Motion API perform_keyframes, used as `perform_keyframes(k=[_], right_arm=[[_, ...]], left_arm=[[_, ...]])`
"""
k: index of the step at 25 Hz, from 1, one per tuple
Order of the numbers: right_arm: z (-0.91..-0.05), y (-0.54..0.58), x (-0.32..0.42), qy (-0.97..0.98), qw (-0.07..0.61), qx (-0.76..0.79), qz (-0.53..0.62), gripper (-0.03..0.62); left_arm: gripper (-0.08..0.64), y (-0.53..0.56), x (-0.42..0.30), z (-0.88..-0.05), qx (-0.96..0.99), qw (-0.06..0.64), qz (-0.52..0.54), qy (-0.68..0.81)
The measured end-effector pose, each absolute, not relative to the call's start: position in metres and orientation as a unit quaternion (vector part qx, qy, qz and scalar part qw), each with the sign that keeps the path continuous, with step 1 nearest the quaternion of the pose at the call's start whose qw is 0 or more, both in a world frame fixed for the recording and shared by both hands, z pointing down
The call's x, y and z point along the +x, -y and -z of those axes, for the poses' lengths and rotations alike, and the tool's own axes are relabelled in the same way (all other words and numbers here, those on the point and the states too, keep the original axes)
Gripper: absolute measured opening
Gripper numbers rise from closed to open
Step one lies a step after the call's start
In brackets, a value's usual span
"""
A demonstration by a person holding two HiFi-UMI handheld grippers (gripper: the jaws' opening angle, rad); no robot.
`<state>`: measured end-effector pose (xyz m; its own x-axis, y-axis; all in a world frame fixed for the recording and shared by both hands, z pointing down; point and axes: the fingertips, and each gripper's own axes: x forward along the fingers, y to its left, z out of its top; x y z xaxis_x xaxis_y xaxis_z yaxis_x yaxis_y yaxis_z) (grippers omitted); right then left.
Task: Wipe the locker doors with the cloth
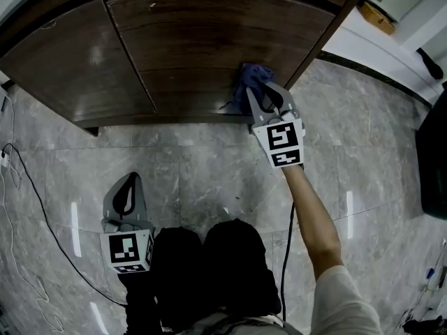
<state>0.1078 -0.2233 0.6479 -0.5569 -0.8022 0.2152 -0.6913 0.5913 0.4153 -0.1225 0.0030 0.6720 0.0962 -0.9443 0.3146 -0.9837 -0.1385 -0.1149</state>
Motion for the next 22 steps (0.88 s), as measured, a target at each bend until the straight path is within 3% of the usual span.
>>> perform_keyframes(k=[22], right_arm=[[-0.494, 0.222, 0.077, 0.856, 0.141, 0.441, 0.229, 0.076]], left_arm=[[0.002, -0.007, -0.123, -0.671, 0.741, 0.068, -0.146, 0.652]])
